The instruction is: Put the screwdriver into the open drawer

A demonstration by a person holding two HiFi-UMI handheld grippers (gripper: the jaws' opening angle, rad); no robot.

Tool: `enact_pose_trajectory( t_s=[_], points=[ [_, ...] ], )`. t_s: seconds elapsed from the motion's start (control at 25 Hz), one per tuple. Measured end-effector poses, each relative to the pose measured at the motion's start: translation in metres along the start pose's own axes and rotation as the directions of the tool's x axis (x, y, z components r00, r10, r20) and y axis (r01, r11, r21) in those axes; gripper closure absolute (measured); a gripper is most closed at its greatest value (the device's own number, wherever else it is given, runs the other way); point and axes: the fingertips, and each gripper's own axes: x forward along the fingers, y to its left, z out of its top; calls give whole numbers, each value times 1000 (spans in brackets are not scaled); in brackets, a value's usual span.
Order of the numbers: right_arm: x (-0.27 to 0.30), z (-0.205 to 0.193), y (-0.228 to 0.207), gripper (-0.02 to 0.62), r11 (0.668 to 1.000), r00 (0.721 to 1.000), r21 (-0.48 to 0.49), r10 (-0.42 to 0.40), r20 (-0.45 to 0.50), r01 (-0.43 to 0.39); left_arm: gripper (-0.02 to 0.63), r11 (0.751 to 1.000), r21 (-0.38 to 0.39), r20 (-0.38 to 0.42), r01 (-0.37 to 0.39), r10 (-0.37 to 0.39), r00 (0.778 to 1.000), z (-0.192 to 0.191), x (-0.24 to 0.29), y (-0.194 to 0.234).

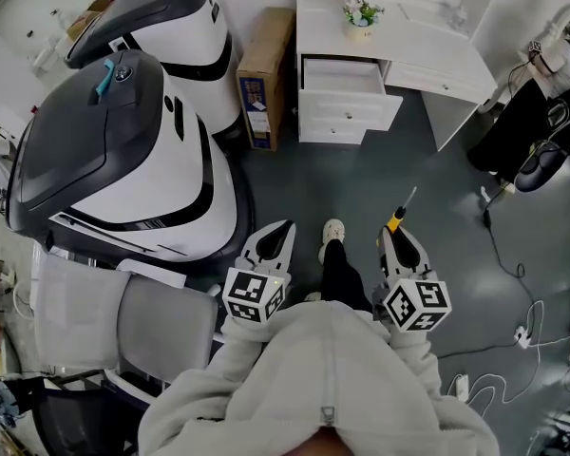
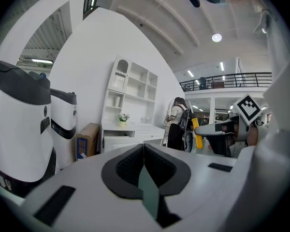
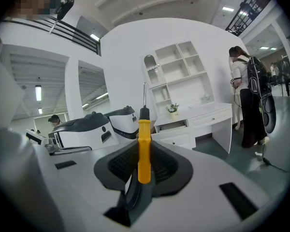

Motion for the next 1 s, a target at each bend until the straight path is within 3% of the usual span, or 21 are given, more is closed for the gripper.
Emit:
enact_pose_trajectory(
  t_s=[0.56, 1.0],
  points=[
    [64, 10, -26, 506, 1000, 999, 16, 22, -43, -22, 589, 999, 3, -41, -36, 36, 999, 3, 48, 33],
    [149, 53, -65, 506, 999, 998, -8, 32, -61, -33, 589, 999, 8, -44, -42, 43, 998, 32, 132, 67]
  ],
)
